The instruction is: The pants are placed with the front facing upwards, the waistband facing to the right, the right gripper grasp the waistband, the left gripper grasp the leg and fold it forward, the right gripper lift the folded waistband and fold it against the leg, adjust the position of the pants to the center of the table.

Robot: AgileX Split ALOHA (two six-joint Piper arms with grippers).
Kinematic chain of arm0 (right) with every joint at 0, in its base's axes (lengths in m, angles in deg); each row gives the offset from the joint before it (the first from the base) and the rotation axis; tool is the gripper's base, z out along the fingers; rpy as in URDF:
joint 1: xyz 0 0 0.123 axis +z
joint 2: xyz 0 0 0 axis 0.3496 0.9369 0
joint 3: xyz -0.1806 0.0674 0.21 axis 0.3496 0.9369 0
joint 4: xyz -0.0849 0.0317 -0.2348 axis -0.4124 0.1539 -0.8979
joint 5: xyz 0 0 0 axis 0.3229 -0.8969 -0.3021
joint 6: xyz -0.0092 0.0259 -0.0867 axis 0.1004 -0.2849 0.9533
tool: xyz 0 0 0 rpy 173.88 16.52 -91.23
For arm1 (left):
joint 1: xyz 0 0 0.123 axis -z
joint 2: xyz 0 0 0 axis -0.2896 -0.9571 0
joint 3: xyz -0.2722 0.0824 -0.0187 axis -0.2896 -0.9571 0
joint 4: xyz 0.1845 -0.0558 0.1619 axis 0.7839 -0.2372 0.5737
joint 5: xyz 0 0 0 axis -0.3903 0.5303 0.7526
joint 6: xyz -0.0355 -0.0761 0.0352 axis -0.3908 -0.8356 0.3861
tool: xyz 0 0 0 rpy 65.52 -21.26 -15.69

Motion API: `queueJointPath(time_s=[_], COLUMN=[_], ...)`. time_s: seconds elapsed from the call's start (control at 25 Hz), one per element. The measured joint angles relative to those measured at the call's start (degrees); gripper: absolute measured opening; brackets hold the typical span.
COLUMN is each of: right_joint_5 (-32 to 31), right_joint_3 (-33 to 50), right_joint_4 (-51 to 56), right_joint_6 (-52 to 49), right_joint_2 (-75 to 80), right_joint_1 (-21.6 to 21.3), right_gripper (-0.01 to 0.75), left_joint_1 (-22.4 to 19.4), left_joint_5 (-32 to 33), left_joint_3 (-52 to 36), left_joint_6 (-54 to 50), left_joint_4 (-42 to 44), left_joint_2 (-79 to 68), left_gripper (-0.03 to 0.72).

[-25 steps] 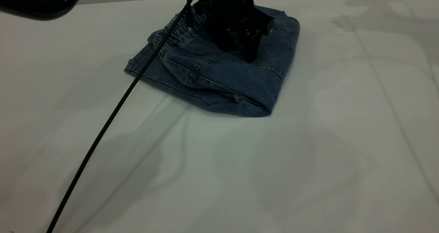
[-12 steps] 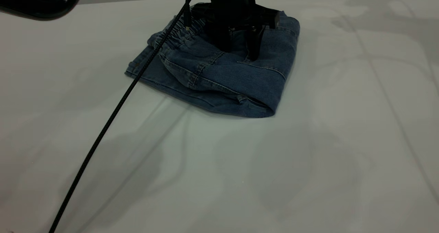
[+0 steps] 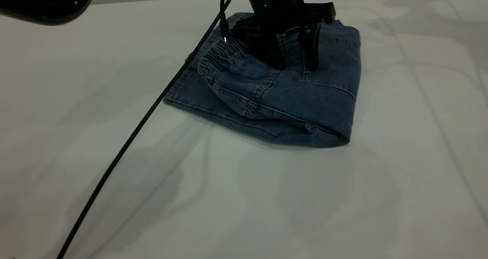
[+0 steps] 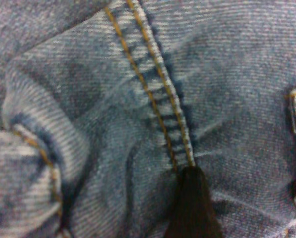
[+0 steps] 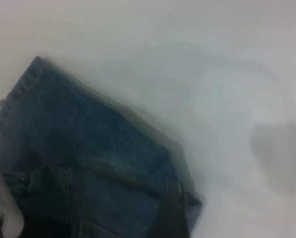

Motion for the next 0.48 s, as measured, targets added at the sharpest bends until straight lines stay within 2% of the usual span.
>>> queueJointPath(time_s=[0.2, 0.48], right_joint_5=[-0.3, -0.3], right_joint_3=[0.0, -0.2], right_joint_4=[0.0, -0.1], right_joint_6=[0.0, 0.1], right_joint_2=[0.0, 0.0], right_joint_1=[0.0, -0.1], right_gripper=[0.566, 0.566], left_joint_1=[0.0, -0.1], left_joint_5=[-0.1, 0.0], left_joint_3=[0.0, 0.0], left_joint_6=[-2.5, -0.4], left_joint_4=[0.6, 0.8], left_joint_2=[0.0, 1.0], left_gripper=[0.482, 0.482])
